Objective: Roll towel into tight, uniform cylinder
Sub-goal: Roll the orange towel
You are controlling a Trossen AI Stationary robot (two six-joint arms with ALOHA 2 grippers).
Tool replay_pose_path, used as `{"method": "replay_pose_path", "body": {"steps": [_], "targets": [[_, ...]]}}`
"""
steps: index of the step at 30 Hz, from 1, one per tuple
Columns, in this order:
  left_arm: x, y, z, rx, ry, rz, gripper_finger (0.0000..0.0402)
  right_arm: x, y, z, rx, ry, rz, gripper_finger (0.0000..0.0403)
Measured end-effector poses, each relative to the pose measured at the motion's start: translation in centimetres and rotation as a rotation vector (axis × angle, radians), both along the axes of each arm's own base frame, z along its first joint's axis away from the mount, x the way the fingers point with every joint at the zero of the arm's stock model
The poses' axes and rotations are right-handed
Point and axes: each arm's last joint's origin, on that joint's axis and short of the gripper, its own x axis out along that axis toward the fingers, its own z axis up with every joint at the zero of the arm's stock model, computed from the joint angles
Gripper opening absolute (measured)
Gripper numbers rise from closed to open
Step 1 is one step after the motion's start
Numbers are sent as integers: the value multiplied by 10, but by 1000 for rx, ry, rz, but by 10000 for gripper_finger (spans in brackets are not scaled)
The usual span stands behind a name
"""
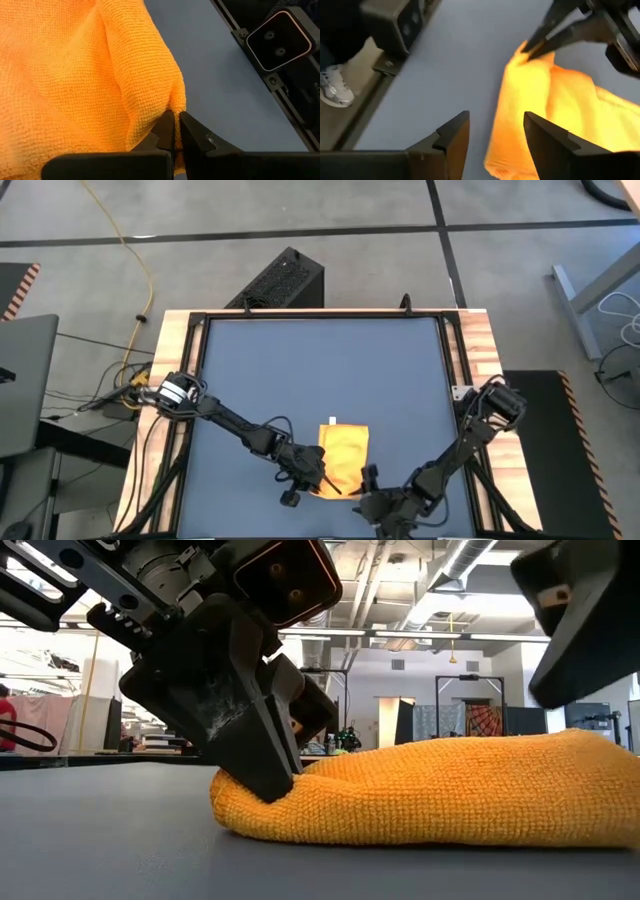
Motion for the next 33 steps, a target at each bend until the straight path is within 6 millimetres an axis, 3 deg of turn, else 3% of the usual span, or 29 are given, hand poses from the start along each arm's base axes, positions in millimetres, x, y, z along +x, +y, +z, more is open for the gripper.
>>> {"method": "replay_pose_path", "body": {"steps": [5, 17, 29, 33], "targets": [[0, 0, 0, 0, 3, -2, 0, 0, -6, -7, 0, 60, -43, 227], [1, 1, 1, -15, -2, -9, 0, 3, 0, -50, 9, 111, -109, 223], [1, 1, 1, -30, 2, -17, 0, 2, -1, -53, 40, 119, -160, 222], [2, 0, 3, -49, -10, -26, 0, 2, -2, -53, 117, 117, -235, 199]]}}
